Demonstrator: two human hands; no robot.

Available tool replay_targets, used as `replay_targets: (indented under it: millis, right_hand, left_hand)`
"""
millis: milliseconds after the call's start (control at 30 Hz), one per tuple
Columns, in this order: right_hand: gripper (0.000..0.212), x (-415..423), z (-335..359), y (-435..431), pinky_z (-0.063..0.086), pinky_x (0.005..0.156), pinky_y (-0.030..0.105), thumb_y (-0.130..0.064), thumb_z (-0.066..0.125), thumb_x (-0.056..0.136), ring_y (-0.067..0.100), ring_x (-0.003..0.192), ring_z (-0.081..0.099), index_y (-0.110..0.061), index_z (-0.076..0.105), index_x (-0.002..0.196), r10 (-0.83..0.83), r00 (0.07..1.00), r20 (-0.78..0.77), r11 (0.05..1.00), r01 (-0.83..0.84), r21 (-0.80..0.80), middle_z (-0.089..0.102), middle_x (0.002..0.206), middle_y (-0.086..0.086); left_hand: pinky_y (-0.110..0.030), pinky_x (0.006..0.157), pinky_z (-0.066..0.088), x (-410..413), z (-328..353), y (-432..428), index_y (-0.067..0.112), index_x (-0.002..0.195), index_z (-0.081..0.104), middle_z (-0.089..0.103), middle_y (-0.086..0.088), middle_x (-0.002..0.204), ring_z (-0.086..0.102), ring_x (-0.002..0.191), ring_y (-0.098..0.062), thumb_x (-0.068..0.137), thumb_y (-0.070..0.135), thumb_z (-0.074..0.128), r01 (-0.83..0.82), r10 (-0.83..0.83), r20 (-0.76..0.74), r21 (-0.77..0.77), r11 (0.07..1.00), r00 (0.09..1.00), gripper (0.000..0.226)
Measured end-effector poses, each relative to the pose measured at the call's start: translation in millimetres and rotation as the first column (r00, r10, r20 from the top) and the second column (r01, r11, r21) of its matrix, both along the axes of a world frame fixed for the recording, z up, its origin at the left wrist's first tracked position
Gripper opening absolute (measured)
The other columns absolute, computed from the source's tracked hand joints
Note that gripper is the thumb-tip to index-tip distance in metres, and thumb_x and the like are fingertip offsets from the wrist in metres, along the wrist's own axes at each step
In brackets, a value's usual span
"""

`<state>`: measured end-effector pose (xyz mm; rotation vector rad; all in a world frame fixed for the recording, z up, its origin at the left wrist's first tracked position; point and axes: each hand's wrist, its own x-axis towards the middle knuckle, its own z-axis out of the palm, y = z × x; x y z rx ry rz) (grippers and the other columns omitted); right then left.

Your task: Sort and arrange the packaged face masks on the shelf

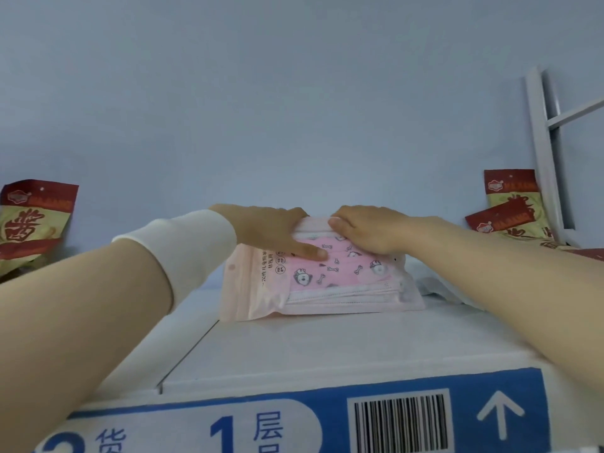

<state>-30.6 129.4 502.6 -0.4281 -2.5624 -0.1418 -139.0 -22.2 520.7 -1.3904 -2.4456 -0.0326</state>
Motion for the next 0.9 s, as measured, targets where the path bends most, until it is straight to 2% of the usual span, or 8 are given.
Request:
replay_targets:
  millis: [67, 200, 467, 600, 700, 800, 900]
  right_hand:
    - [0.048, -9.5, -0.1, 7.0, 0.032, 0.098, 0.036, -0.046, 0.020, 0.100, 0.024, 0.123, 0.044, -0.020, 0.039, 0.135, 0.001, 1.000, 0.012, 1.000, 0.000, -0.015, 0.047, 0.136, 0.004]
    - [0.054, -26.1, -5.6, 21.7, 0.018, 0.113, 0.038, -0.045, 0.017, 0.100, 0.025, 0.141, 0.022, -0.023, 0.016, 0.149, -0.019, 0.999, 0.051, 1.000, 0.019, -0.003, 0.026, 0.154, 0.004]
    - [0.057, -33.5, -10.9, 31.2, 0.002, 0.118, 0.039, -0.047, 0.015, 0.099, 0.020, 0.145, 0.012, -0.024, 0.003, 0.150, -0.014, 0.994, 0.107, 1.000, 0.017, -0.024, 0.014, 0.157, 0.003]
    - [0.059, -35.6, -14.0, 32.1, 0.000, 0.118, 0.041, -0.051, 0.015, 0.098, 0.019, 0.146, 0.005, -0.028, 0.000, 0.150, -0.023, 0.992, 0.121, 1.000, 0.025, -0.012, 0.004, 0.158, 0.002]
    - [0.057, -35.2, -17.4, 33.5, 0.000, 0.118, 0.043, -0.051, 0.016, 0.098, 0.022, 0.146, 0.003, -0.032, 0.001, 0.149, -0.018, 0.994, 0.110, 0.999, 0.022, -0.039, 0.002, 0.159, 0.000]
    - [0.055, -31.6, -17.3, 30.9, 0.001, 0.118, 0.044, -0.051, 0.018, 0.098, 0.023, 0.145, 0.004, -0.033, 0.006, 0.149, 0.005, 0.997, 0.083, 0.998, 0.000, -0.057, 0.007, 0.158, 0.001]
    - [0.055, -27.7, -15.0, 27.6, 0.007, 0.117, 0.046, -0.050, 0.018, 0.098, 0.025, 0.144, 0.008, -0.031, 0.012, 0.149, 0.028, 0.998, 0.062, 0.998, -0.025, -0.050, 0.015, 0.157, 0.001]
  left_hand:
    - [-0.043, 0.111, 0.026, -11.4, -3.4, 7.7, 0.036, 0.145, 0.016, 0.038, 0.005, 0.146, 0.037, 0.133, -0.022, 0.055, 0.092, 0.029, -0.002, 0.003, -0.068, 0.007, 1.000, 0.998, 0.107]
    - [-0.043, 0.113, 0.019, -32.0, -10.7, 24.4, 0.027, 0.151, 0.006, 0.030, -0.004, 0.151, 0.024, 0.140, -0.024, 0.081, 0.076, 0.022, -0.015, 0.021, -0.167, 0.037, 0.999, 0.986, 0.087]
    - [-0.042, 0.114, 0.013, -38.3, -7.0, 34.0, 0.029, 0.151, 0.007, 0.030, -0.004, 0.152, 0.023, 0.142, -0.023, 0.087, 0.070, 0.020, -0.032, 0.029, -0.134, -0.019, 0.999, 0.991, 0.077]
    - [-0.042, 0.113, 0.016, -40.2, -4.8, 38.7, 0.032, 0.148, 0.018, 0.035, 0.001, 0.150, 0.031, 0.138, -0.022, 0.082, 0.076, 0.021, -0.022, 0.020, -0.073, -0.037, 0.999, 0.997, 0.080]
    - [-0.045, 0.111, 0.023, -44.9, -2.7, 39.4, 0.038, 0.141, 0.026, 0.044, 0.003, 0.143, 0.037, 0.131, -0.026, 0.058, 0.097, 0.019, -0.042, 0.042, -0.012, -0.048, 0.998, 0.999, 0.101]
    - [-0.046, 0.107, 0.029, -43.4, -0.1, 36.0, 0.038, 0.135, 0.033, 0.049, 0.005, 0.132, 0.041, 0.125, -0.026, 0.066, 0.090, 0.028, -0.054, 0.056, 0.068, -0.027, 0.998, 0.996, 0.086]
    - [-0.042, 0.106, 0.032, -36.9, 3.4, 32.2, 0.032, 0.127, 0.040, 0.052, 0.007, 0.124, 0.049, 0.116, -0.019, 0.059, 0.088, 0.033, -0.017, 0.020, 0.144, -0.021, 1.000, 0.989, 0.089]
